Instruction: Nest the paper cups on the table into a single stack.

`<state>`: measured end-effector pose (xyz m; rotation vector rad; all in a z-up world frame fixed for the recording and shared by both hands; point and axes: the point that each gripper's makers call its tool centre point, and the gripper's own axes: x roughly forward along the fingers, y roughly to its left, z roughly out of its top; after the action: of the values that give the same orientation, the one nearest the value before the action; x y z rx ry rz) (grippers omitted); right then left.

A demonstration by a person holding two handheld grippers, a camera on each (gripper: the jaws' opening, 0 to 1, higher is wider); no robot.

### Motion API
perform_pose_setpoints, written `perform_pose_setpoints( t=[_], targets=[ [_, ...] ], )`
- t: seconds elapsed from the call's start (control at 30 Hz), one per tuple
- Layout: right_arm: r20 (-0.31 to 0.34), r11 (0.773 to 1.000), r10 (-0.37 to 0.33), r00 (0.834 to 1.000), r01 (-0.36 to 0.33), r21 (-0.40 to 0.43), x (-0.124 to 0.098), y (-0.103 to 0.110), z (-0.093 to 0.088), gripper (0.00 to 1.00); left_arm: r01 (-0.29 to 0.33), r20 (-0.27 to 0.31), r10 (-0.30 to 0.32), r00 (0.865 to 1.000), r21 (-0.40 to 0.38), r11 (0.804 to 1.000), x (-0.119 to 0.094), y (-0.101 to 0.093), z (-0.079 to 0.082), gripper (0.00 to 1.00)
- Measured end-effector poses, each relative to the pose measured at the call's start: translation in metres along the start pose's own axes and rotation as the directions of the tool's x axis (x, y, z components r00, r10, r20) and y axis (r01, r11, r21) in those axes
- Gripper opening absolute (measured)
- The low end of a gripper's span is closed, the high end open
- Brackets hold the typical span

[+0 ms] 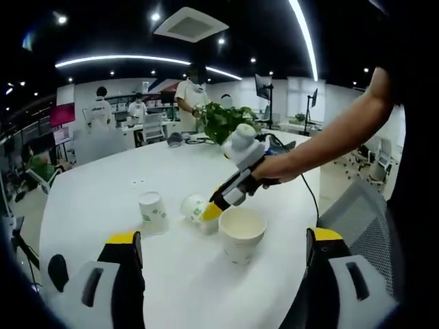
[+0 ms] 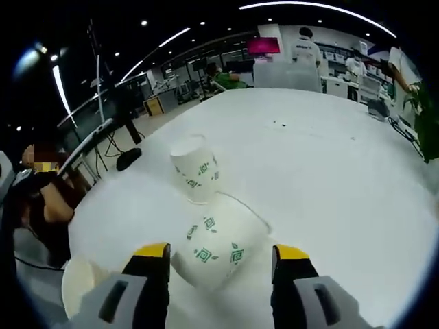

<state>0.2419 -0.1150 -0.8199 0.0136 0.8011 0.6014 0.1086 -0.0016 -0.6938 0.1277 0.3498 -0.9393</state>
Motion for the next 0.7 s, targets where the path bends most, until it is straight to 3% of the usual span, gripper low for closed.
perform_pose_setpoints(
  t=[0.33,0.5,0.7],
  targets=[
    [-0.021,0.999,0.009,1.0,-0.008,0.038,0.015,0.001,-0.004,0.49,-0.018,0.025,0.018,1.0,-0.009,1.0,-0.002,0.007,0.005,0.95],
    [-0.048,1.0,0.006,0.999,-0.006,0.009,0.012,0.001,-0.011,0.41,-0.021,0.015,0.021,1.0,-0.018,1.0,0.001,0.009,0.004,0.94],
    [-0.049,1.0,0.009,0.999,-0.01,-0.027,0.004,0.004,-0.016,0.38,-0.016,0.013,0.017,1.0,-0.035,0.999,0.007,0.015,0.006,0.87]
  ],
)
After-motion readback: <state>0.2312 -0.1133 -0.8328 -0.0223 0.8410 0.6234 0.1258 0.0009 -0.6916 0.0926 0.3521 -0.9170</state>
